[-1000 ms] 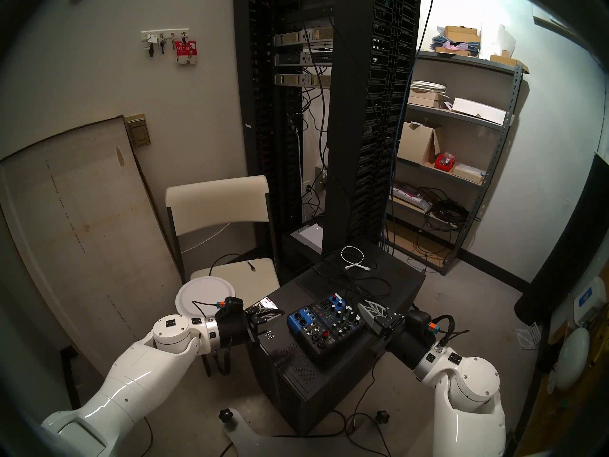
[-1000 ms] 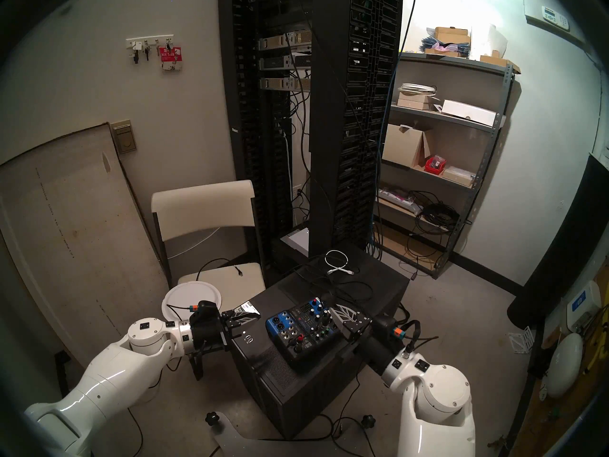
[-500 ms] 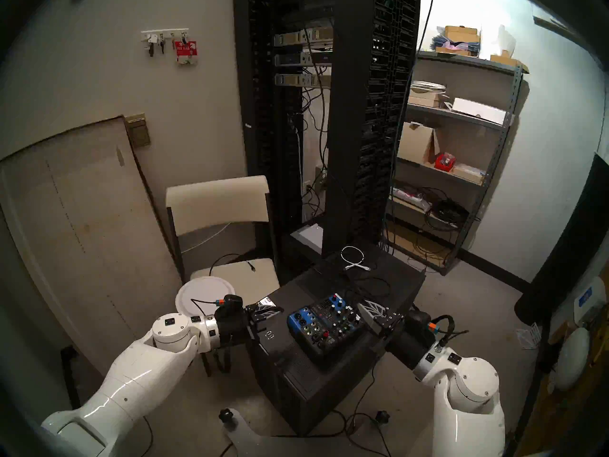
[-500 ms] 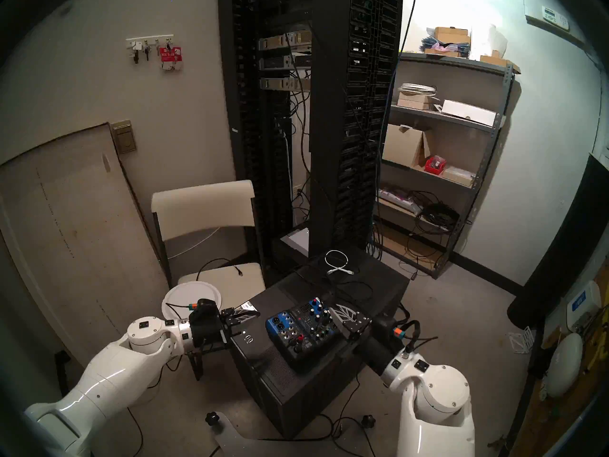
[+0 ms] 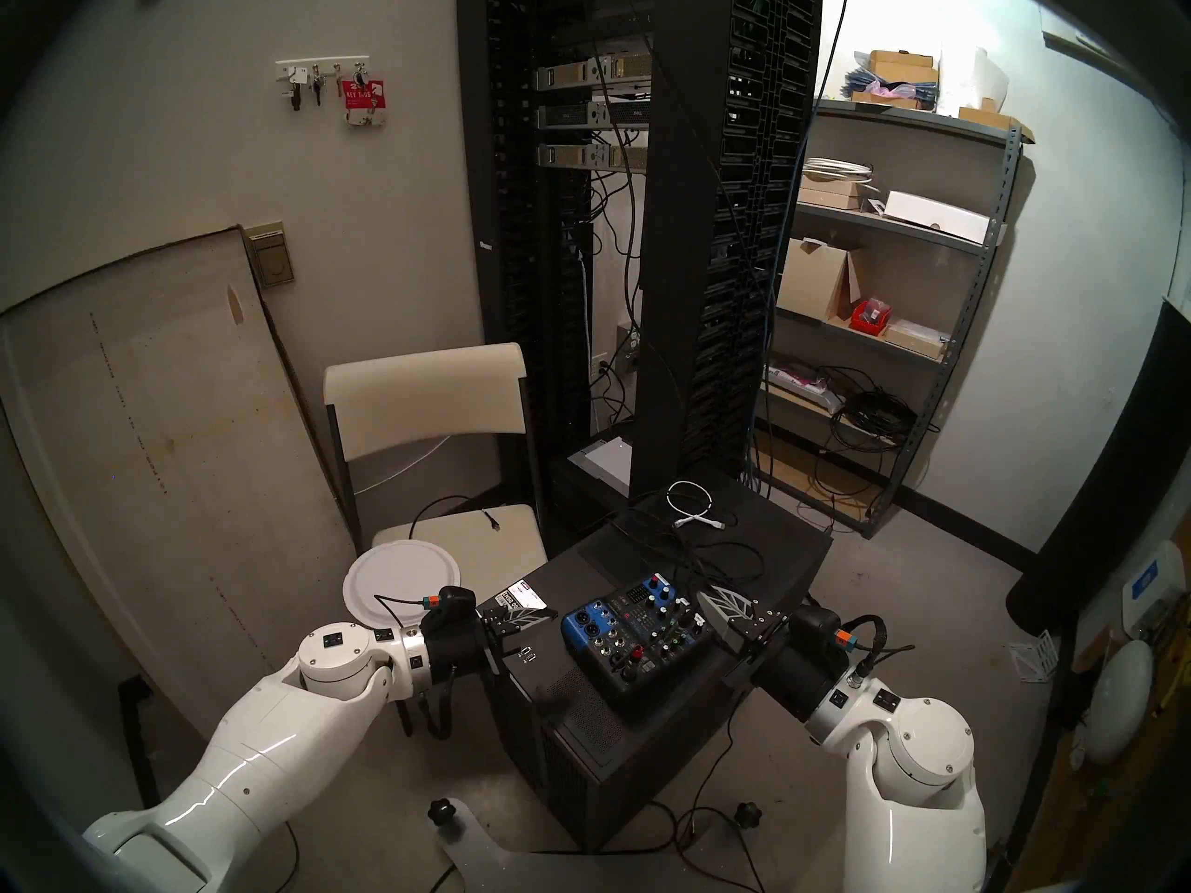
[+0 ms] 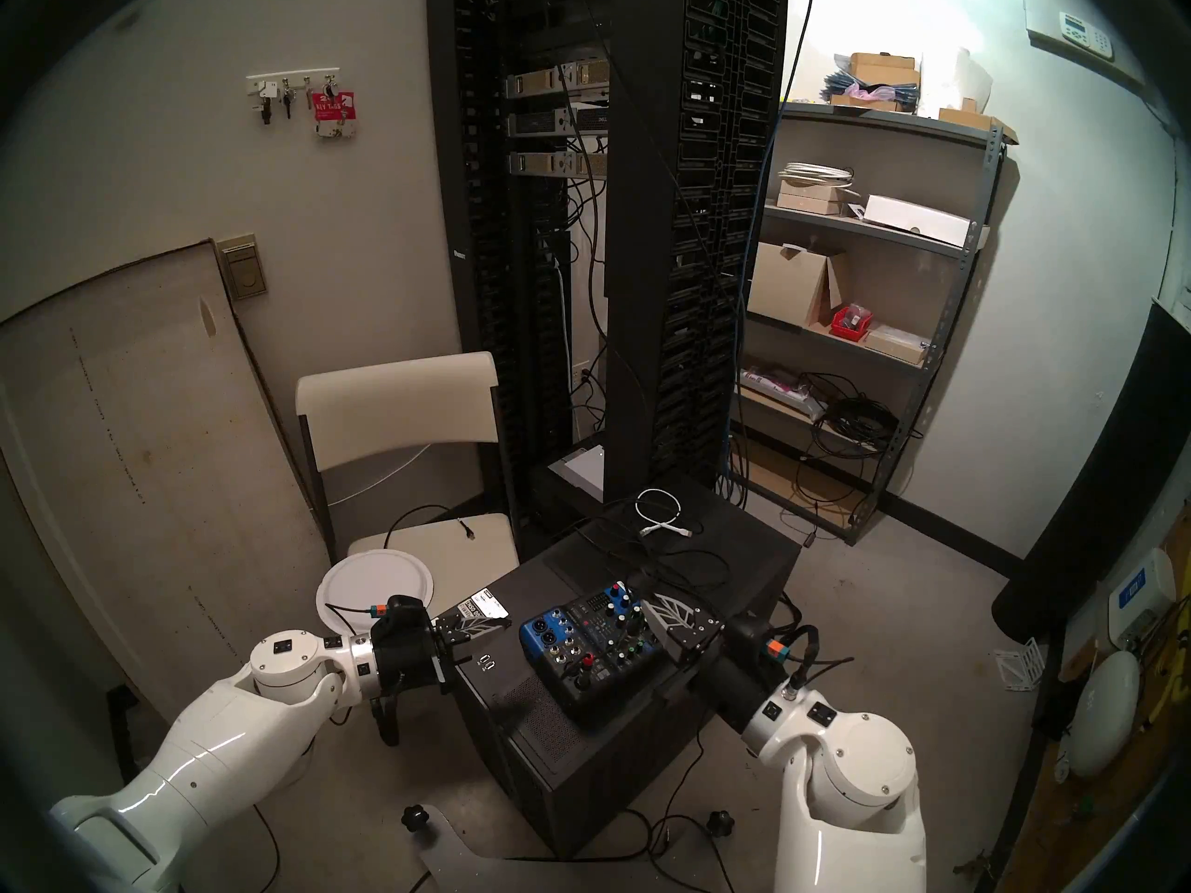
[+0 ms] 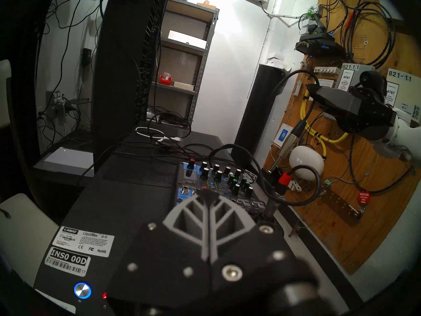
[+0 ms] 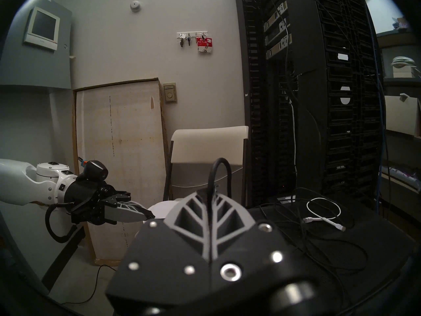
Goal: Insert aux cable
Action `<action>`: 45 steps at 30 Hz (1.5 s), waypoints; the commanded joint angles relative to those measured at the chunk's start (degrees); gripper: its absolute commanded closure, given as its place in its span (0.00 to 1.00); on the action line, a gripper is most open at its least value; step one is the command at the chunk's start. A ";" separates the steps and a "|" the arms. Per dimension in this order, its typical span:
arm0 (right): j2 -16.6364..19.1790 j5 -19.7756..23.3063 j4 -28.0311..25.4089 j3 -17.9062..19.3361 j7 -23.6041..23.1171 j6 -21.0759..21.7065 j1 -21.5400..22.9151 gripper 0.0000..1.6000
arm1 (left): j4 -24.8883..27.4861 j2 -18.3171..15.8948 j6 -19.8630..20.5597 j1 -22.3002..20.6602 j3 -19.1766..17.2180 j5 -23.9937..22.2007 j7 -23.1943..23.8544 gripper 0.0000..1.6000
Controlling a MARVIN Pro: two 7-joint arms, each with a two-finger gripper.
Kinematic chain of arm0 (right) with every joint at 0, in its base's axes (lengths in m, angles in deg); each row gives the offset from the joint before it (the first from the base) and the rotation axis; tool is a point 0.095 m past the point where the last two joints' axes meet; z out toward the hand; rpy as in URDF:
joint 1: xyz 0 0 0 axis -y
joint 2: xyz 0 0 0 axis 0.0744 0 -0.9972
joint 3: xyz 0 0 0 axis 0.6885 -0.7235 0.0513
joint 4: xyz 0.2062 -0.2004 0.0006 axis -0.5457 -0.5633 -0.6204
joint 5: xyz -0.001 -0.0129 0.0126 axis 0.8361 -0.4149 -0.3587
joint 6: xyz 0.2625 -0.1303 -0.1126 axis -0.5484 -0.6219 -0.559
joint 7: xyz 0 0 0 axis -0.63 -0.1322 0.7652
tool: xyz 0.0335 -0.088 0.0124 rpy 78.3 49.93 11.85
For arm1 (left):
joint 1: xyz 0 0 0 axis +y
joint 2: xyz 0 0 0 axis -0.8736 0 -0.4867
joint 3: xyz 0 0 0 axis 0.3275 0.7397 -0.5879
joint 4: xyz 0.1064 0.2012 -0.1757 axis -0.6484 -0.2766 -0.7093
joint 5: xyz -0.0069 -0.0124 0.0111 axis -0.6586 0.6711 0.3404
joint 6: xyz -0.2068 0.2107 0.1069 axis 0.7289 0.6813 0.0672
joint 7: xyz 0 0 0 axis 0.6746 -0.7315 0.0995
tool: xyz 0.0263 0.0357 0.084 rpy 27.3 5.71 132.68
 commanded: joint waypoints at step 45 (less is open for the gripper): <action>-0.18 0.69 -1.46 0.80 -0.77 -0.22 0.13 1.00 | -23.95 8.52 -6.34 -15.30 4.51 5.08 3.32 1.00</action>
